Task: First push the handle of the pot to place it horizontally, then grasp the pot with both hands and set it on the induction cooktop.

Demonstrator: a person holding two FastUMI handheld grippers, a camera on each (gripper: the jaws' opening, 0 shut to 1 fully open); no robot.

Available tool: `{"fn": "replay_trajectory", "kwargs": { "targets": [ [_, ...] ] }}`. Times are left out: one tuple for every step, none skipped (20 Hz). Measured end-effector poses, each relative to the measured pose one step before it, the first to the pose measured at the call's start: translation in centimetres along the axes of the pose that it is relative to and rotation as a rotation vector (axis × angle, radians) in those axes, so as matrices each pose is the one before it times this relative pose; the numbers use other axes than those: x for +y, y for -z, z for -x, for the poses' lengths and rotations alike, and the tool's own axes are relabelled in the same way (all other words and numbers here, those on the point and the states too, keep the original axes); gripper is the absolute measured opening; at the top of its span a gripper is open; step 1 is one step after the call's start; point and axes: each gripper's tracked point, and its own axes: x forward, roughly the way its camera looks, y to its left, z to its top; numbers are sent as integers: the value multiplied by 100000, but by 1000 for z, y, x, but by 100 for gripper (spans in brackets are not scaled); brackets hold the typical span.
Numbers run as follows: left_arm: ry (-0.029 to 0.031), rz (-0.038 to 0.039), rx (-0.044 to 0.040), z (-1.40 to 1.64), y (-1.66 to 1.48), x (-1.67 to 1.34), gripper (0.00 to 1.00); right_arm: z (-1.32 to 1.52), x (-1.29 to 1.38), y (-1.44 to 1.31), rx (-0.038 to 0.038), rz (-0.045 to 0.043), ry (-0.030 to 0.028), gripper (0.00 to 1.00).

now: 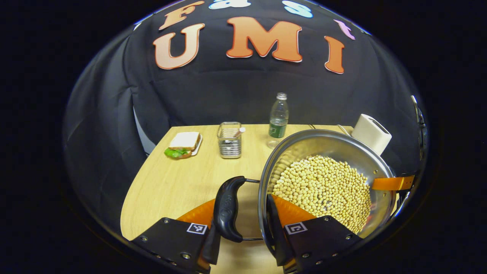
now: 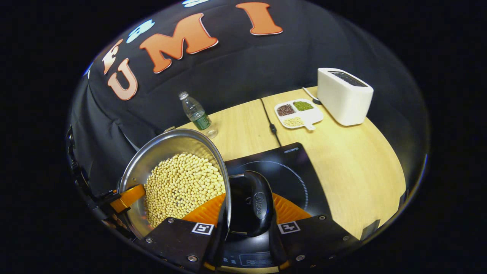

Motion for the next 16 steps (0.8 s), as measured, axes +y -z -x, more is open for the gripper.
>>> {"fn": "replay_trajectory", "kwargs": {
  "targets": [
    [679,-356,-198,-199,-11,21,54,315,3,20,-443,-1062,477,47],
    [609,-469,-336,-10,-115,21,58,-88,134,479,-307,-734,532,47],
    [543,-629,-93,-189,-17,5,63,-61,69,234,-413,-637,521,47],
    [617,-689,-271,14,-139,68,59,-62,192,274,-37,-716,573,47],
    [652,-370,-29,-1,-138,90,59,35,62,49,-291,-792,511,47],
    [673,-323,9,92,-89,25,59,-131,74,295,-234,-244,544,47],
    [589,-151,147,38,-146,122,59,69,132,94,-213,-179,657,47],
    [562,-54,48,-19,-109,136,59,181,87,11,-276,31,529,47],
    [459,221,219,6,4,34,59,110,106,-63,-195,-16,561,47],
    [452,173,73,118,-117,201,59,154,-15,59,-68,147,446,47],
    [276,379,289,-158,180,-212,59,-65,217,62,-19,164,468,47],
    [120,279,491,-32,108,-25,59,-272,146,-5,185,186,298,47],
    [55,372,516,-16,-29,91,59,-263,177,211,505,142,238,47],
    [-4,65,697,28,-133,138,59,-231,194,-27,387,-35,209,47],
    [-106,69,574,85,-7,14,59,-42,90,-195,608,342,118,47],
    [-119,-57,669,161,-101,16,59,-20,33,-346,777,66,116,47]
  ]
}}
